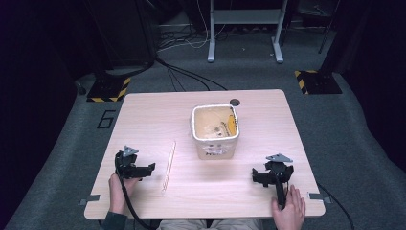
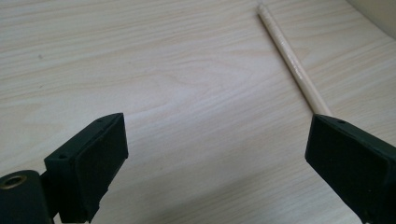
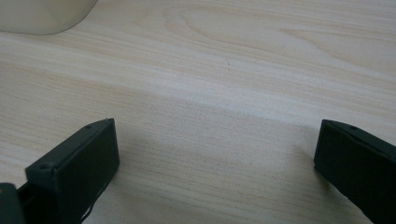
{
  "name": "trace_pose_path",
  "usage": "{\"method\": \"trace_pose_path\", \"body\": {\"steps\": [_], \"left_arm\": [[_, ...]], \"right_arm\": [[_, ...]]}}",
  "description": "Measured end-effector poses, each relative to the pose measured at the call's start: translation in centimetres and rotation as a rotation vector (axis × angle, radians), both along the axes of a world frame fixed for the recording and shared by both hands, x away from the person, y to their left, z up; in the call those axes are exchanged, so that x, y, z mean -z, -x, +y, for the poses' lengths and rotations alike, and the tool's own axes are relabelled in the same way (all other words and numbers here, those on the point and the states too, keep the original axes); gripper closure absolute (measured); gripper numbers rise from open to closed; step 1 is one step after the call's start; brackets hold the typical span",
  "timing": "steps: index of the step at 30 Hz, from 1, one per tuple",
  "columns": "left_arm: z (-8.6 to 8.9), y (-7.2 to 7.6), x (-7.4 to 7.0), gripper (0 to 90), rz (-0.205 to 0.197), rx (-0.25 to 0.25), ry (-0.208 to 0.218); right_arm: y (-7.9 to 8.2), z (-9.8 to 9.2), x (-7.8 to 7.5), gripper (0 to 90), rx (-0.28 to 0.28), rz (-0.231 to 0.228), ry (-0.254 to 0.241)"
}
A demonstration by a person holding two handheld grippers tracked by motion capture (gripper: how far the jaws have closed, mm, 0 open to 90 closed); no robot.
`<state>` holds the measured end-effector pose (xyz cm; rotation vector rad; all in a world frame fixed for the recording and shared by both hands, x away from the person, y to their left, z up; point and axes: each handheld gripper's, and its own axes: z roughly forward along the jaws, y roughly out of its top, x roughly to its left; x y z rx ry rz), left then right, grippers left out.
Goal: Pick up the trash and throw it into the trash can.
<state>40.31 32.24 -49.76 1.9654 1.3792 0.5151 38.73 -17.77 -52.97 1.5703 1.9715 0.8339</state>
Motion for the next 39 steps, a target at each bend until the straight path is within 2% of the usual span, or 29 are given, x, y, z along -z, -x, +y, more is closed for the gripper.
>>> {"method": "trace_pose_path", "body": {"steps": [3, 10, 16, 18, 22, 31, 32, 36, 39], "left_arm": [[-0.4, -0.1, 0.0, 5.9, 0.008, 0.008, 0.010], [-2.3, -0.9, 0.1, 6.3, 0.032, 0.049, -0.003], [-4.4, -1.9, 0.8, 6.5, 0.065, 0.081, 0.003], [-4.9, -2.2, 1.1, 6.0, 0.074, 0.091, -0.010], [-5.4, -2.7, 1.5, 6.3, 0.090, 0.098, -0.014], [-6.4, -3.1, 1.8, 8.4, 0.100, 0.128, -0.013], [-6.6, -3.2, 1.8, 11.9, 0.104, 0.144, -0.015], [-7.0, -3.2, 1.8, 15.5, 0.097, 0.154, -0.024], [-7.1, -3.0, 1.7, 26.9, 0.077, 0.163, -0.034]], "right_arm": [[0.0, 0.0, 0.0, 0.0, 0.000, 0.000, 0.000], [0.0, 0.0, 0.0, 0.0, 0.000, 0.000, 0.000], [0.0, 0.0, 0.0, 0.0, 0.000, 0.000, 0.000], [0.0, 0.0, 0.0, 0.0, 0.000, 0.000, 0.000], [0.0, 0.0, 0.0, 0.0, 0.000, 0.000, 0.000], [0.0, 0.0, 0.0, 0.0, 0.000, 0.000, 0.000], [0.0, 0.0, 0.0, 0.0, 0.000, 0.000, 0.000], [0.0, 0.0, 0.0, 0.0, 0.000, 0.000, 0.000], [0.0, 0.0, 0.0, 0.0, 0.000, 0.000, 0.000]]}}
